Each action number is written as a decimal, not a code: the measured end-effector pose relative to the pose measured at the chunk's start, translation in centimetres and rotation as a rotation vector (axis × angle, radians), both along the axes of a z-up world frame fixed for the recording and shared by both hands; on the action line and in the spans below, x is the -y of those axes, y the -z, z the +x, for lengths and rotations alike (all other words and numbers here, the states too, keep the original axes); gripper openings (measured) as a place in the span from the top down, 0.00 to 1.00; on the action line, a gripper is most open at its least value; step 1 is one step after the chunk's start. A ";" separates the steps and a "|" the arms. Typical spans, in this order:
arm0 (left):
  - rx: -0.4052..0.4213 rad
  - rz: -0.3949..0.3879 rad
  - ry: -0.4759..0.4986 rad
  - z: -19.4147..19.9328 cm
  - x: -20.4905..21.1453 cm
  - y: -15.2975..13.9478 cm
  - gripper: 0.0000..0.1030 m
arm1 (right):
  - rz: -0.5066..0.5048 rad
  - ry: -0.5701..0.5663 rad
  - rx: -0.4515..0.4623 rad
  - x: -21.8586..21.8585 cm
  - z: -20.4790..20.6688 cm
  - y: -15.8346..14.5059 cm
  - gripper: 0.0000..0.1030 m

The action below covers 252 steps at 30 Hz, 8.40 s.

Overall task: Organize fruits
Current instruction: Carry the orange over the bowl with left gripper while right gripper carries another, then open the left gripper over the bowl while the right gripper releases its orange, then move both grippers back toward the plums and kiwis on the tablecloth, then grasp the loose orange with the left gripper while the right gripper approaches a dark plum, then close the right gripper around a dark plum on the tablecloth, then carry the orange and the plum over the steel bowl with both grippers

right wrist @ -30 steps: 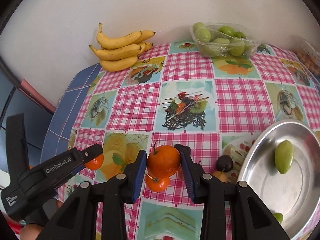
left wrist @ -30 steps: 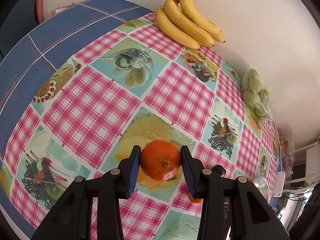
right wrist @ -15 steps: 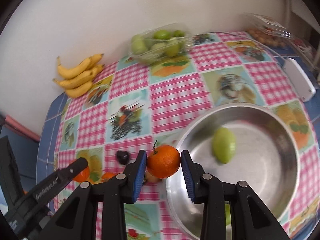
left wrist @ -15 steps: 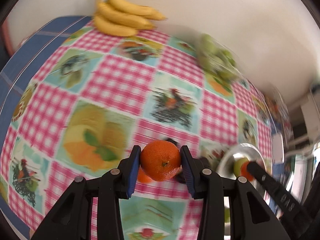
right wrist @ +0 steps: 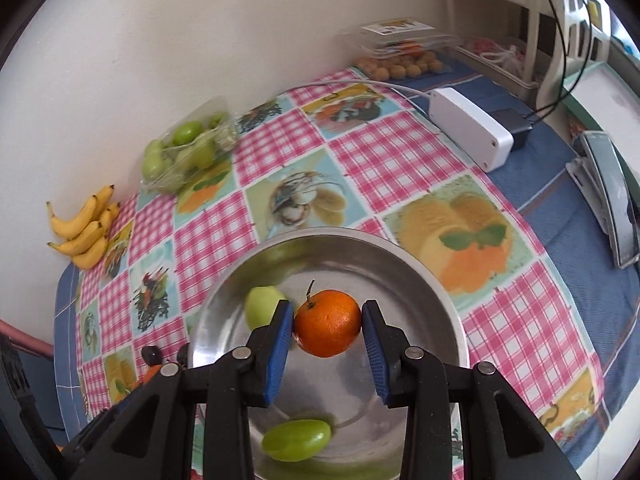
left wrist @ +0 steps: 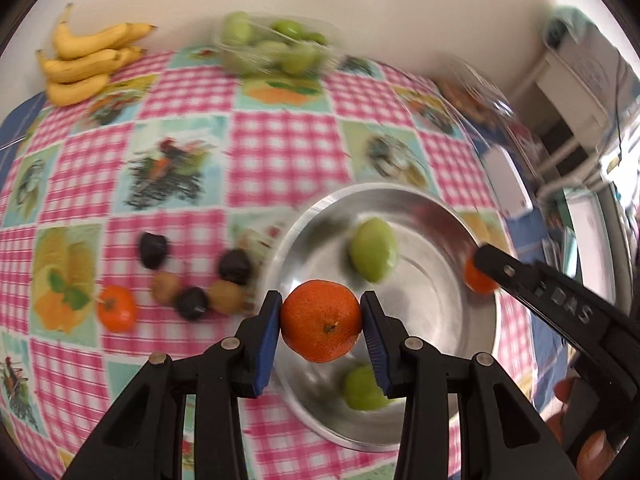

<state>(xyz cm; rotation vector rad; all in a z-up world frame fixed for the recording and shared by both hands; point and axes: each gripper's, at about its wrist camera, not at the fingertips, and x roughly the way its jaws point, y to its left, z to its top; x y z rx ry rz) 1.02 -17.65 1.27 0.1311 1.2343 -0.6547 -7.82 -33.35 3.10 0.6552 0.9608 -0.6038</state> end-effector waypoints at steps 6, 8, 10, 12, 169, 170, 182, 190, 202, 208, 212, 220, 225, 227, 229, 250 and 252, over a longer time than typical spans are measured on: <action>-0.046 0.038 0.041 -1.0 1.4 1.9 0.60 | 0.052 -0.015 -0.036 0.4 0.5 2.1 0.63; -0.070 0.042 0.039 -1.0 1.6 2.5 0.60 | 0.066 -0.021 -0.052 0.2 0.6 2.8 0.63; -0.080 0.056 0.034 -1.0 1.6 3.1 0.60 | 0.080 -0.022 -0.064 0.3 0.7 3.3 0.63; -0.082 0.069 0.032 -1.0 1.6 3.5 0.60 | 0.087 -0.018 -0.071 0.4 0.7 3.6 0.62; -0.201 -0.227 -0.675 11.6 -22.3 4.8 0.63 | 0.008 -0.593 0.003 -18.1 15.4 5.2 0.43; -0.201 -0.228 -0.675 11.6 -22.4 4.8 0.63 | 0.007 -0.596 -0.001 -18.2 15.6 5.4 0.44; -0.213 -0.238 -0.688 12.0 -22.8 5.2 0.63 | -0.003 -0.605 -0.065 -19.2 17.5 7.6 0.58; -0.204 -0.234 -0.677 12.0 -22.6 5.0 0.63 | 0.025 -0.573 -0.046 -18.5 17.1 7.3 0.70; -0.156 -0.231 -0.621 11.7 -21.4 3.5 0.63 | 0.049 -0.563 0.053 -18.4 15.8 3.3 0.70; -0.146 -0.228 -0.572 11.0 -19.9 2.9 0.63 | 0.049 -0.538 0.039 -17.9 14.2 2.3 0.70; -0.141 -0.223 -0.529 10.3 -18.3 2.5 0.63 | 0.060 -0.491 0.029 -16.4 12.6 1.9 0.70; -0.128 -0.212 -0.392 8.3 -13.6 1.4 0.63 | 0.063 -0.366 0.051 -12.2 9.1 0.5 0.70; -0.130 -0.190 -0.272 6.3 -9.6 1.2 0.63 | 0.050 -0.285 0.038 -9.1 6.7 0.2 0.70; -0.128 -0.181 -0.227 5.4 -8.1 1.1 0.63 | 0.054 -0.252 0.035 -7.9 5.6 0.2 0.70; -0.130 -0.178 -0.180 4.6 -6.5 1.1 0.63 | 0.057 -0.213 0.029 -6.6 4.5 0.4 0.70; -0.027 -0.032 -0.009 2.4 0.2 3.0 0.63 | 0.154 -0.112 -0.062 -2.5 1.1 4.6 0.70; -0.029 -0.032 -0.009 2.4 0.3 3.1 0.63 | 0.152 -0.113 -0.062 -2.6 1.1 4.5 0.70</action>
